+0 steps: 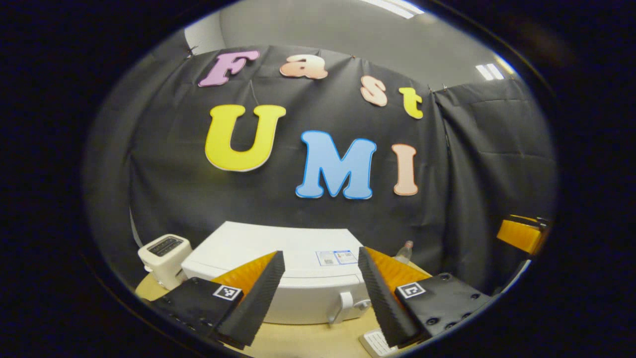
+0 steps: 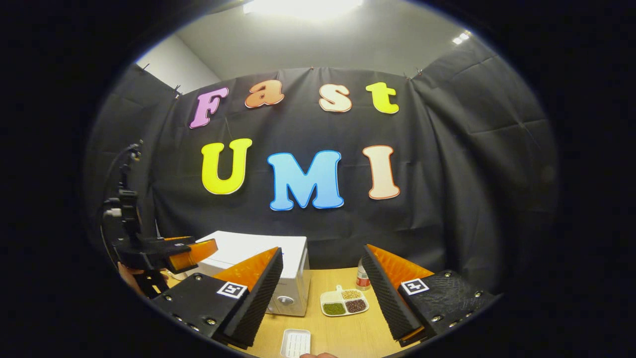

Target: Open the microwave oven with the left hand, put the food in, and close the microwave oven.

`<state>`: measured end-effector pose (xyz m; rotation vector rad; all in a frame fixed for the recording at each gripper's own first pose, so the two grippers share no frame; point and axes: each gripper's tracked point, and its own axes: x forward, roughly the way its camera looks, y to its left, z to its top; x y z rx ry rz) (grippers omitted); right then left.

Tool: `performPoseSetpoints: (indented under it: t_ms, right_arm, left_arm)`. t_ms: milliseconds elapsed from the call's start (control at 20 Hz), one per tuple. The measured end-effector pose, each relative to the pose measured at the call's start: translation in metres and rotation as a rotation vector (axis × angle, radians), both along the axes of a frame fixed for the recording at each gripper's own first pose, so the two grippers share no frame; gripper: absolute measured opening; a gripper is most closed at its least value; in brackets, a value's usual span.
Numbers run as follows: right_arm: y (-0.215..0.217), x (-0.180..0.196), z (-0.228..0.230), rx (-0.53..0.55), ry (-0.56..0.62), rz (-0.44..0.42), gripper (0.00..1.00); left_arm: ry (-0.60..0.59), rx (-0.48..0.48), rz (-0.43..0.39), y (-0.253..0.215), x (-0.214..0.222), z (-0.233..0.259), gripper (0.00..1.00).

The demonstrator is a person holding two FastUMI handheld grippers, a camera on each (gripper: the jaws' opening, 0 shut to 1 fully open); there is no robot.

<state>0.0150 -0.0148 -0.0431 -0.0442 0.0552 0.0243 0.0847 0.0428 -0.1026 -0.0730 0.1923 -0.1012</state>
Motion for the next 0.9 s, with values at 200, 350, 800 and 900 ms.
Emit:
performPoseSetpoints:
  t_ms: [200, 350, 800, 900]
  right_arm:
    - [0.027, 0.003, 0.008, 0.036, -0.005, 0.049, 0.97]
    - [0.043, 0.005, 0.013, 0.037, -0.017, 0.064, 0.96]
    - [0.079, 0.002, 0.027, 0.021, -0.051, 0.045, 0.96]
    - [0.084, 0.001, 0.031, 0.011, -0.057, 0.040, 0.96]
  left_arm:
    - [-0.110, 0.063, 0.041, 0.019, -0.046, 0.061, 0.96]
    - [-0.151, 0.070, 0.046, 0.027, -0.062, 0.088, 0.96]
    - [-0.161, 0.066, 0.045, 0.071, -0.075, 0.096, 0.97]
    - [-0.163, 0.054, 0.043, 0.078, -0.075, 0.098, 0.97]
